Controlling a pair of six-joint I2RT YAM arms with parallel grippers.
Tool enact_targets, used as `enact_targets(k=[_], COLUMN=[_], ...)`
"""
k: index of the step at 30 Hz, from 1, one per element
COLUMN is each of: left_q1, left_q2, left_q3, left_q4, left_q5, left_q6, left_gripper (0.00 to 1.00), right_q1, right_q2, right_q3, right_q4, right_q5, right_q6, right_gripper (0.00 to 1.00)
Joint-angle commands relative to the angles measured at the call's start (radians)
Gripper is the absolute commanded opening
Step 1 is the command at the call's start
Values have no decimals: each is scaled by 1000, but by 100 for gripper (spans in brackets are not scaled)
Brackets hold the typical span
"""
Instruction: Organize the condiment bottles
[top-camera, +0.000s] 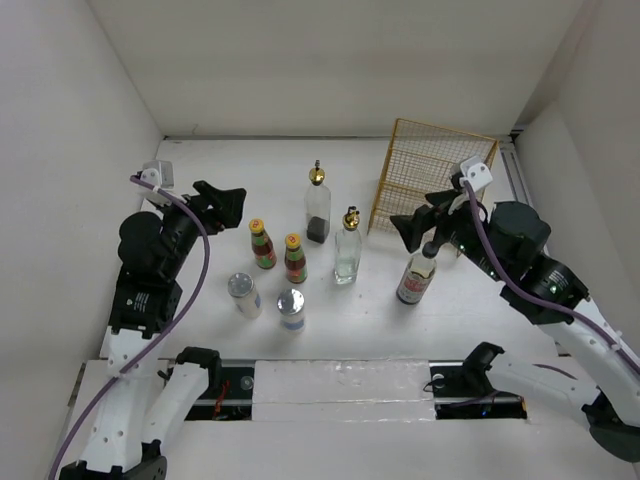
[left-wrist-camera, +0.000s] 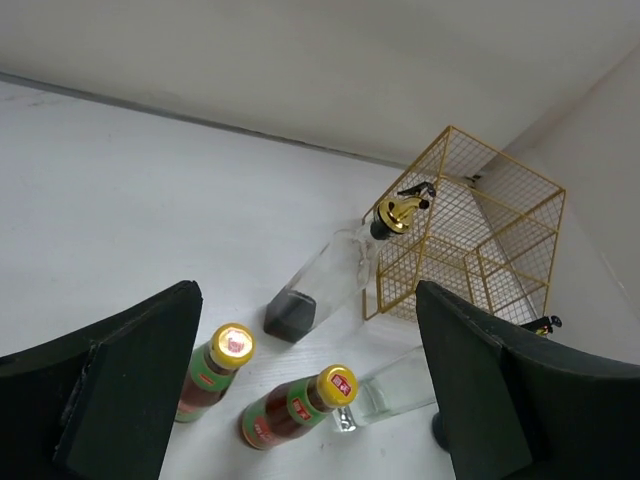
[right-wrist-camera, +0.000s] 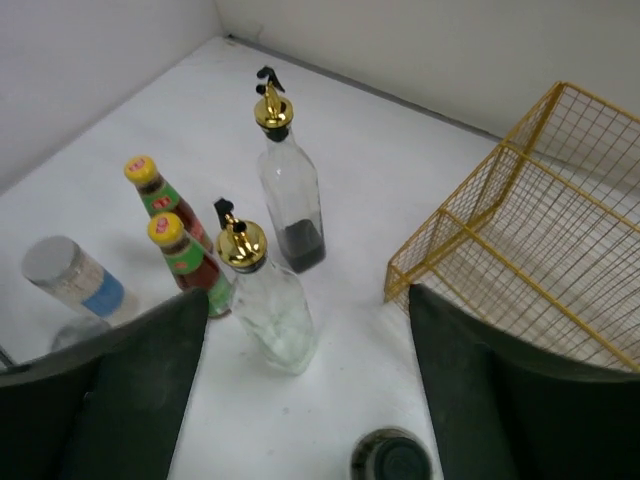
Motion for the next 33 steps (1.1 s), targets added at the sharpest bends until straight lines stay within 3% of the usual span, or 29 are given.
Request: enact_targets(k=[1,2,3,4,5,6,7,8,9,10,11,15,22,30,33], left_q1=[2,2,2,2,2,2,2,2,2,2,2,2,2,2,2], left_q2=[3,-6,-6,-6,-6,-6,-6,3,3,13,13,24,15,15,15], left_q3=[-21,-21,-33,-46,-46,-55,-55,-55,-55,-55,-55,-65,-66,-66,-66], left_q4=[38,38,48,48,48,48,48,48,48,48,36,24,33,33,33], left_q5=[34,34,43,43,43,43,43,43,30,30,14,3,13,13,13], left_q6=[17,17,17,17,17,28,28,28,28,28,37,37,37,37,37], left_gripper=[84,79,72,66,59,47,16,9,9,10,26,65,68,68,68], right_q1=[6,6,6,6,6,6,6,6,6,6,6,6,15,24,33], right_q2=[-19,-28,-28,-28,-28,-28,-13,-2,13,13,26,76,237,358,382], right_q3=[-38,-50,-62,-82,-91,-91,-102,-114,-124,-133,-150,-177,-139,-119,-119], right_q4=[0,0,25,34,46,57,77,89,106,136,150,219,305,384,426], right_q5=[-54,-54,-63,-64,-77,-100,-111,-123,-145,-145,-154,-166,-209,-249,-249], right_q6=[-31,-31,-31,-31,-31,-21,-21,-8,-8,-8,1,1,-13,-22,-22], right_gripper=[83,63,37,1,0,0,0,18,30,39,54,77,85,85,79])
